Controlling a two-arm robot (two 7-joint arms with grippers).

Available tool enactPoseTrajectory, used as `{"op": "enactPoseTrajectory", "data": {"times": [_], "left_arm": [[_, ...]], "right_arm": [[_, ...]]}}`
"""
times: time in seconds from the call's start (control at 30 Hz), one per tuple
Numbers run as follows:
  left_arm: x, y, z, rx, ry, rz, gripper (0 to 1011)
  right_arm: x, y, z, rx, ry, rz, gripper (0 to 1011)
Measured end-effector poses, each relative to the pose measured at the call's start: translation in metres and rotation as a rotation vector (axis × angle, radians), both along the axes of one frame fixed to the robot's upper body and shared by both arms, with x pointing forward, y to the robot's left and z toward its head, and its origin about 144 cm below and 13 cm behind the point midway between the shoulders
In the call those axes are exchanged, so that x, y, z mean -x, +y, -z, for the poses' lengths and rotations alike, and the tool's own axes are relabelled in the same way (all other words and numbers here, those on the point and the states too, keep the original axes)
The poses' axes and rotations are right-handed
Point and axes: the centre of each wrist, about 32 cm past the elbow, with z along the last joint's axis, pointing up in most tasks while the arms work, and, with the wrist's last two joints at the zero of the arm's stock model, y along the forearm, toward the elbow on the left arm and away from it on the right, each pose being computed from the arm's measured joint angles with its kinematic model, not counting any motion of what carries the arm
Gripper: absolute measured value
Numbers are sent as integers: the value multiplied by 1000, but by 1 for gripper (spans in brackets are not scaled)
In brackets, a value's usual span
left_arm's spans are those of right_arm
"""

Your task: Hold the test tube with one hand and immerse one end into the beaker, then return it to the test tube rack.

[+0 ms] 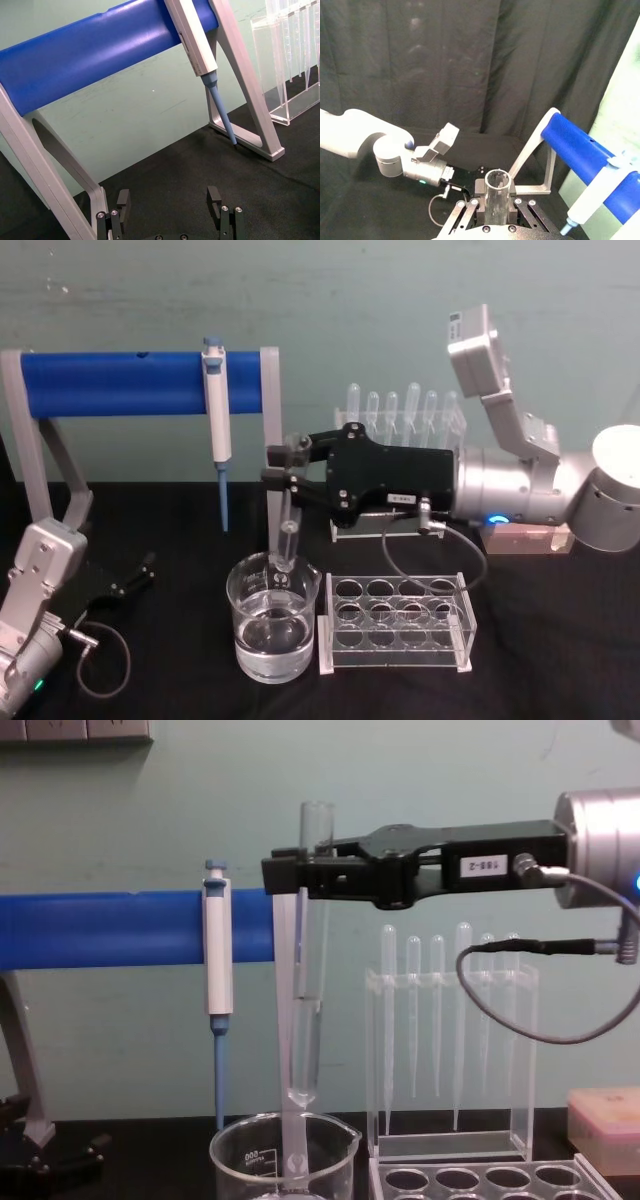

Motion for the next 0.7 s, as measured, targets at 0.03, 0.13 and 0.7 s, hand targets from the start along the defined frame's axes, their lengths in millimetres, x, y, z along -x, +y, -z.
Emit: {"op": "enactPoseTrajectory", "data": {"times": [0.03,0.13,0.7], "left_arm": [[0,0,0,0,0,0,1000],[0,0,0,0,0,0,1000],[0,0,0,0,0,0,1000]], "right_arm": [[2,-1,-1,1,-1,3,226],[8,-8,-3,3,-4,14,226],[53,-59,2,22,-8,115,227]]}}
